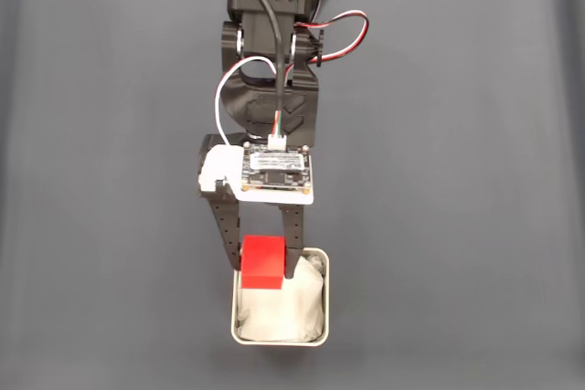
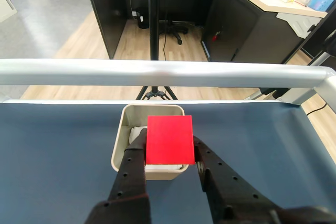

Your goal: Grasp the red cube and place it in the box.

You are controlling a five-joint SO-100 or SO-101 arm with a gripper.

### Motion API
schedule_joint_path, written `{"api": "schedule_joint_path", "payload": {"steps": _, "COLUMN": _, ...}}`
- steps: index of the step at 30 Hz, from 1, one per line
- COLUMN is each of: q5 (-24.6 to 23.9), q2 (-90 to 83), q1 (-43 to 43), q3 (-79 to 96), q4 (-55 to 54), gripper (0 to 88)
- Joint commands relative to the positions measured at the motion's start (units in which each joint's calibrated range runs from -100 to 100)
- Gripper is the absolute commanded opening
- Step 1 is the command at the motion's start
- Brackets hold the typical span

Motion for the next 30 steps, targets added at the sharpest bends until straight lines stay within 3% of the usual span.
{"api": "schedule_joint_path", "payload": {"steps": 1, "q5": 0.8, "q2": -3.4, "q1": -1.0, "q3": -0.1, "q4": 0.1, "gripper": 6.7}}
{"api": "schedule_joint_path", "payload": {"steps": 30, "q5": 0.1, "q2": 4.8, "q1": -2.3, "q3": -4.4, "q4": -1.9, "gripper": 6.3}}
